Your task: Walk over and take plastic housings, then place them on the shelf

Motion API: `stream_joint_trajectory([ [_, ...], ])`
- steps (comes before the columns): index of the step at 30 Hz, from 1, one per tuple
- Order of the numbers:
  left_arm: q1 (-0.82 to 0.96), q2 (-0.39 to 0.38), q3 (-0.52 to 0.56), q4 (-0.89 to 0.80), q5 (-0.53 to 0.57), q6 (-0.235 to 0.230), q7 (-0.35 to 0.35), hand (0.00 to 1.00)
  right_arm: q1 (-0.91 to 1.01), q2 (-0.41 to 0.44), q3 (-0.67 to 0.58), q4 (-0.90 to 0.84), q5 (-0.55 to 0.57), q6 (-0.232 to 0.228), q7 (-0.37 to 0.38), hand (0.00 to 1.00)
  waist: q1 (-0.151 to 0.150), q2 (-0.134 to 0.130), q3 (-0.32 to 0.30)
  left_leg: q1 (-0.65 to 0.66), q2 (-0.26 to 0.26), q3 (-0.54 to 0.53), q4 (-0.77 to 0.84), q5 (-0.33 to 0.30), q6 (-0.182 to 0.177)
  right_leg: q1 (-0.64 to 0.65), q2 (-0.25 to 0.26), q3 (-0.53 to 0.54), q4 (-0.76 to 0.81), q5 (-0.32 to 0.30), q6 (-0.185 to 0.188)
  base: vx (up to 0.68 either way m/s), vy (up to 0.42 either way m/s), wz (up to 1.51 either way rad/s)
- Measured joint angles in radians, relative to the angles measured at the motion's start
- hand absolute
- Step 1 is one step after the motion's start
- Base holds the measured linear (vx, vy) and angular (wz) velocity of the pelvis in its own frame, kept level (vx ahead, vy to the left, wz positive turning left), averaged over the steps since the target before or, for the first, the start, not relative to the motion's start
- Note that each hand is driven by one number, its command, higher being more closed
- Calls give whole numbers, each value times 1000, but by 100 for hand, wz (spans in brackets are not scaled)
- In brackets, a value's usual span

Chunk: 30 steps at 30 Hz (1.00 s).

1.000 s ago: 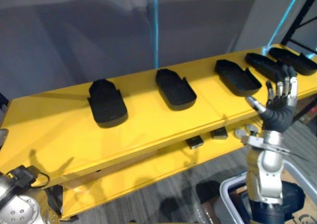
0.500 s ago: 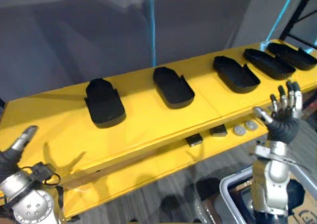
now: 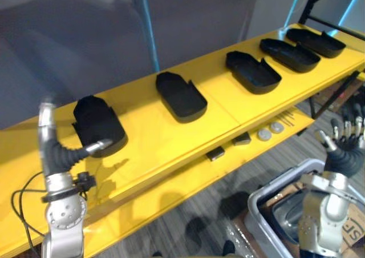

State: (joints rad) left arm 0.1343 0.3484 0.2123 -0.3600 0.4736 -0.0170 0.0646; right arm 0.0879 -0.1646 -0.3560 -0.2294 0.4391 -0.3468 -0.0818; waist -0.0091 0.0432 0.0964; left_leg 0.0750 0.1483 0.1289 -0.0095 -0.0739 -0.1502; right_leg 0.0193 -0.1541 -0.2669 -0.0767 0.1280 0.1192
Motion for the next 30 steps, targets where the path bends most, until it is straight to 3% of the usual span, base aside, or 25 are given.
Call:
stream_joint_trajectory([
  [2, -7, 37, -32, 43, 25, 109, -83, 0, 0, -4, 7, 0, 2, 2, 0, 0, -3, 2, 1, 19, 1, 28, -7, -1, 0, 0, 1, 22, 5, -2, -2, -7, 12, -21],
  [3, -13, 44, -34, 51, 26, 131, -100, 0, 0, -5, 7, 0, 2, 2, -1, 0, -4, 2, 1, 20, 1, 31, -9, -1, 0, 0, 1, 23, 6, -2, -2, -11, 11, -20],
  [5, -41, 66, -35, 74, 47, 221, -190, 0, 5, -10, 6, 0, 22, 2, 2, 0, -6, 2, 1, 31, 1, 42, -17, -1, 0, 1, 2, 31, 7, -2, -2, -12, 5, -10],
  [9, -87, 87, -38, 114, 67, 280, -287, 0, 12, -12, 6, 0, 30, 3, 21, 0, -7, 3, 1, 31, 1, 43, -17, -1, 0, 2, 2, 31, 8, -2, -2, -2, 0, -1],
  [19, -197, 156, -70, 243, 137, 366, -326, 0, 15, -22, 33, 0, 41, 3, 62, 0, -9, 7, -1, 32, 1, 48, -17, -1, 0, 1, 2, 32, 8, -2, -2, 0, 0, 0],
  [24, -196, 156, -70, 273, 166, 363, -372, 0, 15, -23, 38, 0, 59, 3, 63, 0, -7, 7, -2, 32, 1, 49, -17, -1, 0, 1, 3, 33, 8, -1, -2, 0, 0, 0],
  [30, -197, 159, -70, 273, 210, 330, -484, 0, 15, -23, 41, 0, 59, 3, 63, 0, -6, 23, -13, 32, 1, 49, -18, -1, 0, 1, 3, 33, 8, -1, -3, 0, 0, 0],
])
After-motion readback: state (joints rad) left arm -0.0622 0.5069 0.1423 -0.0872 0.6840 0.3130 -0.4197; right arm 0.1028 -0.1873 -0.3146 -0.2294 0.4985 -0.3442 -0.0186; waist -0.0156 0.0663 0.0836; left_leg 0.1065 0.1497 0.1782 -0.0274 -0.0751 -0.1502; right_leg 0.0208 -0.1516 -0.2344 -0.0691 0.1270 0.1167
